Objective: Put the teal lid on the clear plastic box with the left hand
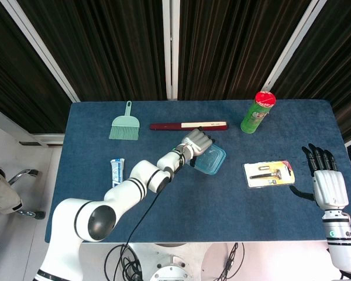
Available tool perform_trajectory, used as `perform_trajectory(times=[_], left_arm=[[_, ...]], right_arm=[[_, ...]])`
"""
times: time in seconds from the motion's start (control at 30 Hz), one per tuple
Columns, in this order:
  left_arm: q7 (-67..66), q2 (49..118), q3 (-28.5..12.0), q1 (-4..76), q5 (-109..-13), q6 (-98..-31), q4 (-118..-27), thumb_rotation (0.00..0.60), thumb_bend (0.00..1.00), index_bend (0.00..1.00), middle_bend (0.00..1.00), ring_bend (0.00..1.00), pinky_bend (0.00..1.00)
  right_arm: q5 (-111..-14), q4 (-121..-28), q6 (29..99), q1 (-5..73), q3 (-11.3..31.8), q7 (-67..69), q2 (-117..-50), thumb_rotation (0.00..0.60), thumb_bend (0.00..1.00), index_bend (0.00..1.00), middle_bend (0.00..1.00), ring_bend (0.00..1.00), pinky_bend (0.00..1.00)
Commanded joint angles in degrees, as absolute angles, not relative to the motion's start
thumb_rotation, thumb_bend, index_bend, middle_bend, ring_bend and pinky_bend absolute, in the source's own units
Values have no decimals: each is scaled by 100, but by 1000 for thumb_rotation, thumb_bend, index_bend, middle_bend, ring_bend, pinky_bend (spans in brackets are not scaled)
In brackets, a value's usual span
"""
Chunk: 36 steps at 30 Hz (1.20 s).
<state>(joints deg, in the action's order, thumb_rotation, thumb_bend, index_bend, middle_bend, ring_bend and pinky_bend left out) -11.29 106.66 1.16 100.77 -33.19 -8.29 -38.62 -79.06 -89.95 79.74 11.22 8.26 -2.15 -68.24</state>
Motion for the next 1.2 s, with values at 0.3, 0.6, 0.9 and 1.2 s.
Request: perform_trajectory(times=[0.3,0.6,0.9,1.2], left_arm=[[-613,10881,475,10254,-3391,-623,-3450,600,191,342,275,159,0],[-229,10919,744,10343,-3511,-515,-3366,600,191,342,274,159,0],[84,10969,967,10444,-3649,-484,-3333,600,161,257,230,132,0],[327,10921,1260,10537,-3742,-512,-3424,598,63,47,3,0,0]], right_arm=[[-7891,-8988,7993,1099,835,-179,-6806,600,33,0,0,0,0],[-7910,-8954,8002,1095,835,-133,-6826,600,33,0,0,0,0],[-7925,-8926,8013,1087,830,-115,-6842,600,34,0,0,0,0],[-7929,-8919,8056,1057,832,-102,-6844,600,34,0,0,0,0]])
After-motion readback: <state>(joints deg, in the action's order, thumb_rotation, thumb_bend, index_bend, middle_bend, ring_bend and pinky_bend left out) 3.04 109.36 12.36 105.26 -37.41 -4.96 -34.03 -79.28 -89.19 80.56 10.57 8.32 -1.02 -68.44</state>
